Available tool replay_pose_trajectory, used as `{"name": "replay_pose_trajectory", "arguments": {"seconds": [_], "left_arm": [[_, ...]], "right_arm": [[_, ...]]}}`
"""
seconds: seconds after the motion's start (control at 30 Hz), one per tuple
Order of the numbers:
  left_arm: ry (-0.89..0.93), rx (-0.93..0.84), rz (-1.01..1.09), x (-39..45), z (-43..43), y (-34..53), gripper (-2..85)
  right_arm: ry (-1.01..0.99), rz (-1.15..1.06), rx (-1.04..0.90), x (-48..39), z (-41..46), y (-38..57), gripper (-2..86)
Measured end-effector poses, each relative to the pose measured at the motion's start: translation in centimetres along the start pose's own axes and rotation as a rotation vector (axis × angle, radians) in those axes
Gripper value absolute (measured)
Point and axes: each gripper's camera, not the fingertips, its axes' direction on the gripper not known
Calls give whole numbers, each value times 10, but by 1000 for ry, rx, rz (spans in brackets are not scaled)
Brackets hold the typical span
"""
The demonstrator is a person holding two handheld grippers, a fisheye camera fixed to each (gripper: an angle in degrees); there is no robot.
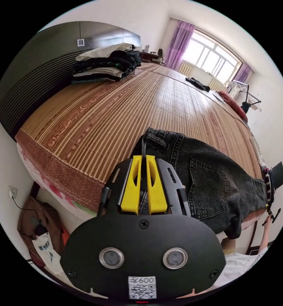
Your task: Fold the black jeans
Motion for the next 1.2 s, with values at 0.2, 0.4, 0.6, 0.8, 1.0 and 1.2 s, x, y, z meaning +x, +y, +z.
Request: {"name": "replay_pose_trajectory", "arguments": {"seconds": [0.2, 0.4, 0.6, 0.8, 1.0, 1.2], "left_arm": [[-112, 42, 250, 39, -31, -9, 27], [24, 277, 274, 29, -112, -2, 26], [-63, 50, 187, -29, -29, 38, 26], [100, 123, -138, -70, 4, 38, 23], [330, 420, -59, -62, -54, -1, 20], [158, 219, -317, -98, -1, -6, 19]], "right_arm": [[37, -64, 35, -26, -26, -14, -1], [25, -116, 141, -46, -67, -43, -3], [-47, -53, 122, -43, -40, -41, -3], [-163, 118, 101, -11, -35, -13, -3], [-158, 92, 83, -10, -52, -8, -2], [-187, 95, 90, -17, -60, -11, 0]]}}
